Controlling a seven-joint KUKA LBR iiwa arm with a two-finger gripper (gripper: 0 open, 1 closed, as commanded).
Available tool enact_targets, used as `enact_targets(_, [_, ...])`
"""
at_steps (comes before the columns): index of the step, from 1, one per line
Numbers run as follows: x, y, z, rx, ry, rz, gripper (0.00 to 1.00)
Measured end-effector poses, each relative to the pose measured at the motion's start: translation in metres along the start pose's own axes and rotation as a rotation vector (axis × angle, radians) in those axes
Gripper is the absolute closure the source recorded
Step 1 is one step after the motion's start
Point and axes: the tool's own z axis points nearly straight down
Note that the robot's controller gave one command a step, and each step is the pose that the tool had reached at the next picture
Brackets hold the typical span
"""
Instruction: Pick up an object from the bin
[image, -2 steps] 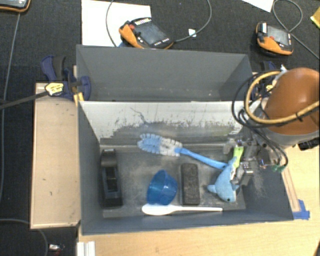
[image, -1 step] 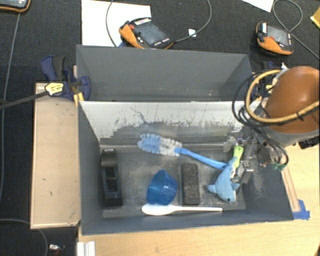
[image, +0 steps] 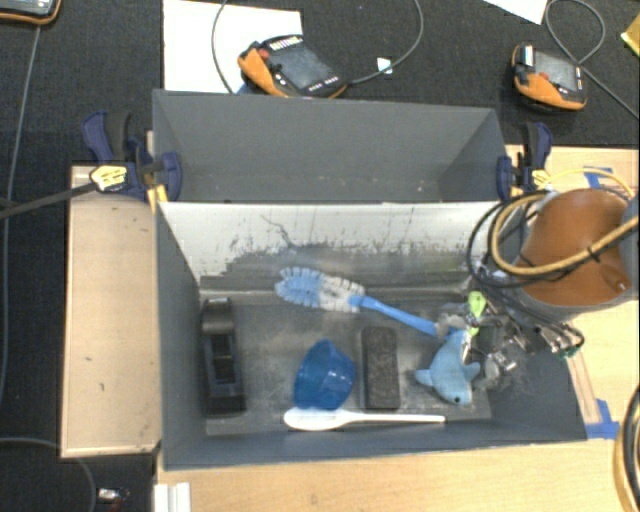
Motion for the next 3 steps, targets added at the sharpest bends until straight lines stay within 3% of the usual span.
enact_targets(1, [-0.007,0.001,-0.043,-0.003,0.002,-0.140,0.00])
enact_targets(2, [0.002,0.007,0.003,-0.006,0.006,-0.253,0.00])
enact_targets(3, [-0.003,-0.018,0.032,-0.003,-0.010,-0.582,0.00])
